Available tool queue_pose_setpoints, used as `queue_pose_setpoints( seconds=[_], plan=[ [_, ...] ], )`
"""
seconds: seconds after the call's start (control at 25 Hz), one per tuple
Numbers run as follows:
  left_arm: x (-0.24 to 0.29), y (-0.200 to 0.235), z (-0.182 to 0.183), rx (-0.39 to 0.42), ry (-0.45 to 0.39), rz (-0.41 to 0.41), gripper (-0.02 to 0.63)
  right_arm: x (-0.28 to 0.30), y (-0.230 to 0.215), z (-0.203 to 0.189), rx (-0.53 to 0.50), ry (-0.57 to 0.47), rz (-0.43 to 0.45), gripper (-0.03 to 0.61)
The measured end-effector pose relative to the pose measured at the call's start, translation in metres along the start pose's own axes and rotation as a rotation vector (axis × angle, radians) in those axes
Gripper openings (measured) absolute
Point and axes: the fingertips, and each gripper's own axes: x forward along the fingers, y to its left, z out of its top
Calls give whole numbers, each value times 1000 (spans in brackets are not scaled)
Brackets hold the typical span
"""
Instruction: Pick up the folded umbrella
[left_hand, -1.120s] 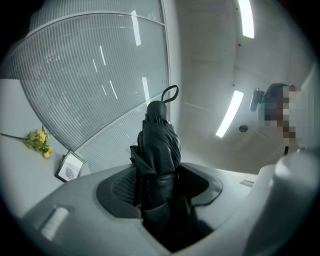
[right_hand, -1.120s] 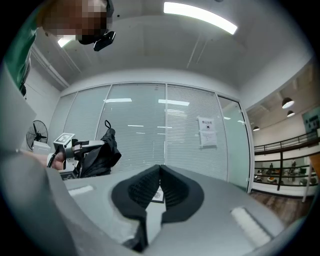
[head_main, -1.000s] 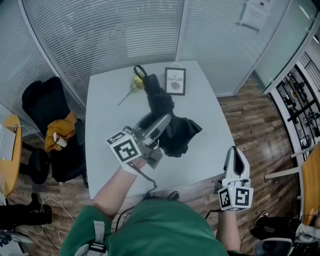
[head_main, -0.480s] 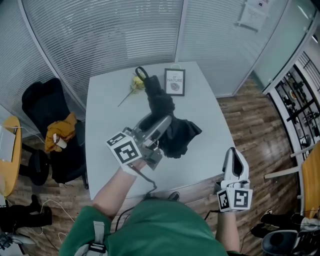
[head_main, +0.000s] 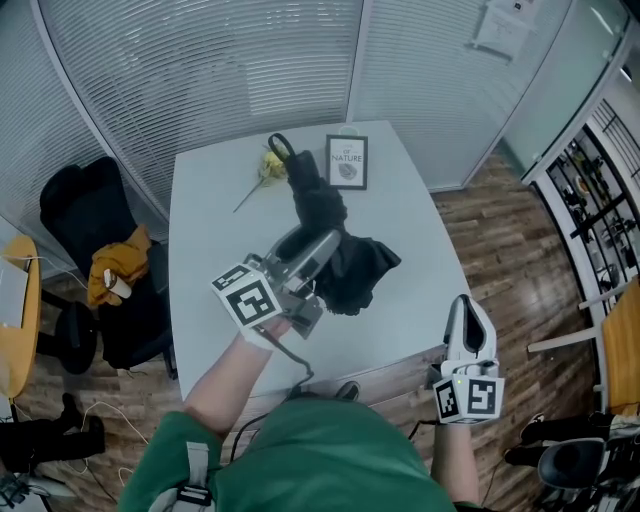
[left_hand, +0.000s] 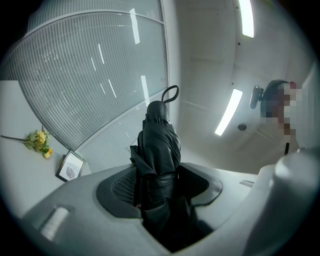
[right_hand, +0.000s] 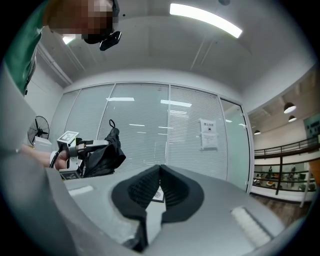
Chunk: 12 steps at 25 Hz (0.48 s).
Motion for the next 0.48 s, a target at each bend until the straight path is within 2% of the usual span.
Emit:
queue_pose_setpoints(
  seconds=[0.48],
  plan=[
    [1, 9, -7, -20, 23, -8, 244, 0, 3, -2, -8, 16, -14, 3]
  ],
)
